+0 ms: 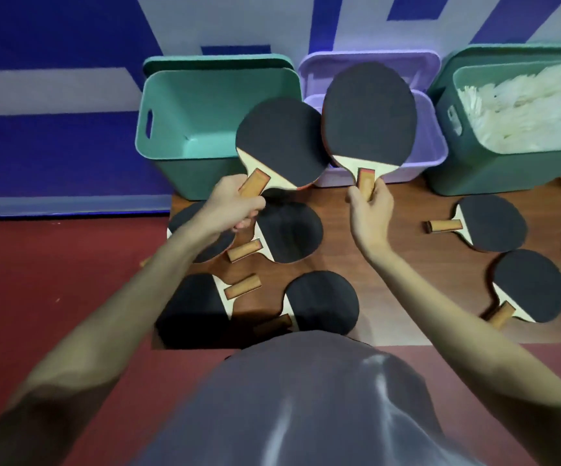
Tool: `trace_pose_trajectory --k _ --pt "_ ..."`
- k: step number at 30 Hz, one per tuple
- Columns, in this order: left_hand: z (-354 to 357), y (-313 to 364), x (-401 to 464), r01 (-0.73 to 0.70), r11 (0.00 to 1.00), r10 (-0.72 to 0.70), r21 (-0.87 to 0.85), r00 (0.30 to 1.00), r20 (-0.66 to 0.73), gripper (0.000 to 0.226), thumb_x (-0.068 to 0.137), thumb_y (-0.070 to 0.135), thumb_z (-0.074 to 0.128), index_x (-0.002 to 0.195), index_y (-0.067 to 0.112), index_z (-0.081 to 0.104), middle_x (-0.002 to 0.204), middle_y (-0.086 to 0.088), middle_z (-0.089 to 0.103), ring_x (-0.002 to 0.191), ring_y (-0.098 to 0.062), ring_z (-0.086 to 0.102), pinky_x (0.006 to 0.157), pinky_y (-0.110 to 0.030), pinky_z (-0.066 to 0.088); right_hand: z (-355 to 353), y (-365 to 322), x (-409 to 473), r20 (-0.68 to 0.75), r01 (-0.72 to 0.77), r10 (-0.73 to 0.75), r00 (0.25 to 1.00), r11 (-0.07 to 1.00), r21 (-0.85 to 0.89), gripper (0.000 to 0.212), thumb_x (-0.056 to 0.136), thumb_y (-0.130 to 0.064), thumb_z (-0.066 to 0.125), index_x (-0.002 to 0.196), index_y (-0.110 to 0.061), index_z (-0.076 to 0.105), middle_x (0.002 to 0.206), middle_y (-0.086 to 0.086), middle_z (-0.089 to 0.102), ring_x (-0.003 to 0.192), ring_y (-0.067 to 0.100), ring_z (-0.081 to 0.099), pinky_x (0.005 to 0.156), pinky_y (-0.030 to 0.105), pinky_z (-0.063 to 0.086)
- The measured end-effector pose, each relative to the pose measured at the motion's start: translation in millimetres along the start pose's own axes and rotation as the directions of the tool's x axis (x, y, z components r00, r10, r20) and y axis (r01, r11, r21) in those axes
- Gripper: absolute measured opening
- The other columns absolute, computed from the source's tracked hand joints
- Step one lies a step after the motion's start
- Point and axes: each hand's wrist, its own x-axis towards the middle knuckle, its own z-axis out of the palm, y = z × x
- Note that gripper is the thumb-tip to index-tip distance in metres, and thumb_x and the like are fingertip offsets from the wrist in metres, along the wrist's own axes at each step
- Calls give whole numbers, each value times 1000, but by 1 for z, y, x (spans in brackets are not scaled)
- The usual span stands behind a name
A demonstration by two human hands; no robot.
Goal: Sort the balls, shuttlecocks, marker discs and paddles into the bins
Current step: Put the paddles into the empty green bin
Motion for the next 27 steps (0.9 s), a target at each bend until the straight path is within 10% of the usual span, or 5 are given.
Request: trace_pose_trajectory --k 17,27 --pt "-164 7 162 264 883 -364 389 908 209 28 84 -1 54 63 13 41 49 1 37 33 -5 27 32 -12 22 117 -76 98 389 -131 199 899 972 -196 23 48 -17 48 31 -20 32 41 -13 20 54 17 18 50 29 15" --pt "-146 -26 227 286 786 -504 549 810 300 28 87 -1 46 63 12 41 39 4 39 29 -4 32 32 -11 28 132 -77 121 394 -29 188 900 926 -377 17 55 -21 47 57 -16 32 56 -3 27 57 16 23 51 27 19"
